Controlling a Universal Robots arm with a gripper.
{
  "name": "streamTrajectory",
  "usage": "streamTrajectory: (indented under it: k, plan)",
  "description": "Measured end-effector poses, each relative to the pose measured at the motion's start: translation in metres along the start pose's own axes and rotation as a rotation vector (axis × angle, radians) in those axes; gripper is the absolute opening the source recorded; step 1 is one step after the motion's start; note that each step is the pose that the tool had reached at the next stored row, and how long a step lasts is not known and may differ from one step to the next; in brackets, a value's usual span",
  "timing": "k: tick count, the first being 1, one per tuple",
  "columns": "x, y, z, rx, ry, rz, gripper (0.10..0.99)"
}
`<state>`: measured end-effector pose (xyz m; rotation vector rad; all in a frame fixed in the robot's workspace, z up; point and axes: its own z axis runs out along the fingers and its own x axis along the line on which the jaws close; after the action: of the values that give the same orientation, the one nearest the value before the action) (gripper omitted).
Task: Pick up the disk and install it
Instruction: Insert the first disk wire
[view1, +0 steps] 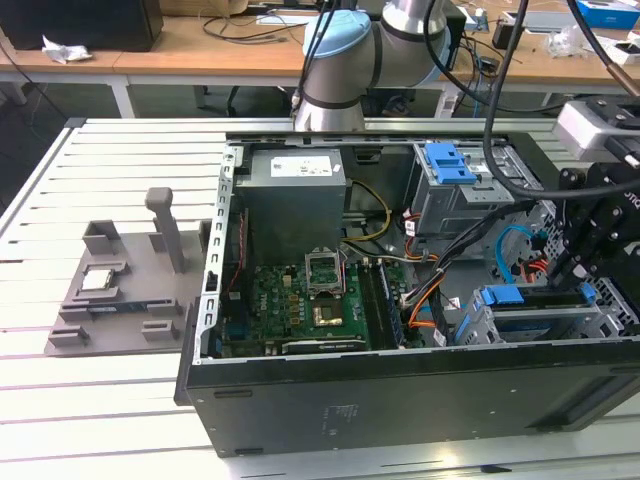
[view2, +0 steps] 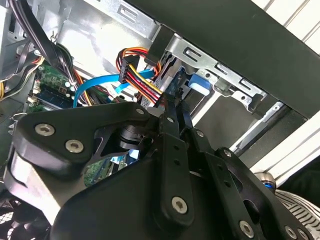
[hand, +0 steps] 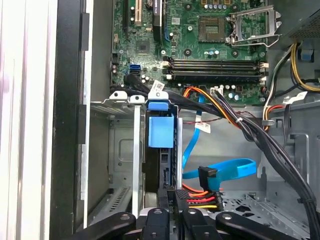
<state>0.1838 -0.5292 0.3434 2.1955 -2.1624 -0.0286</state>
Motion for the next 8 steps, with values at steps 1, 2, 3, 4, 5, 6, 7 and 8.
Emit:
streamTrajectory:
  k: [1, 2, 3, 4, 5, 6, 7, 8]
  plan:
    - [0.0005, 0.0000, 0.0002, 0.000, 0.0002, 0.000, 0.169]
    - [0.0007, 0.0000, 0.0004, 0.000, 0.0003, 0.000, 0.169]
    - [0.0009, 0.0000, 0.0005, 0.000, 0.0003, 0.000, 0.169]
    - [0.0011, 0.0000, 0.0006, 0.000, 0.0003, 0.000, 0.169]
    - [0.0012, 0.0000, 0.0008, 0.000, 0.0005, 0.000, 0.169]
    - [0.0012, 0.0000, 0.0011, 0.000, 0.0005, 0.000, 0.169]
    - [0.0012, 0.0000, 0.0014, 0.000, 0.0006, 0.000, 0.169]
    - [0.0013, 0.0000, 0.0016, 0.000, 0.0004, 0.000, 0.169]
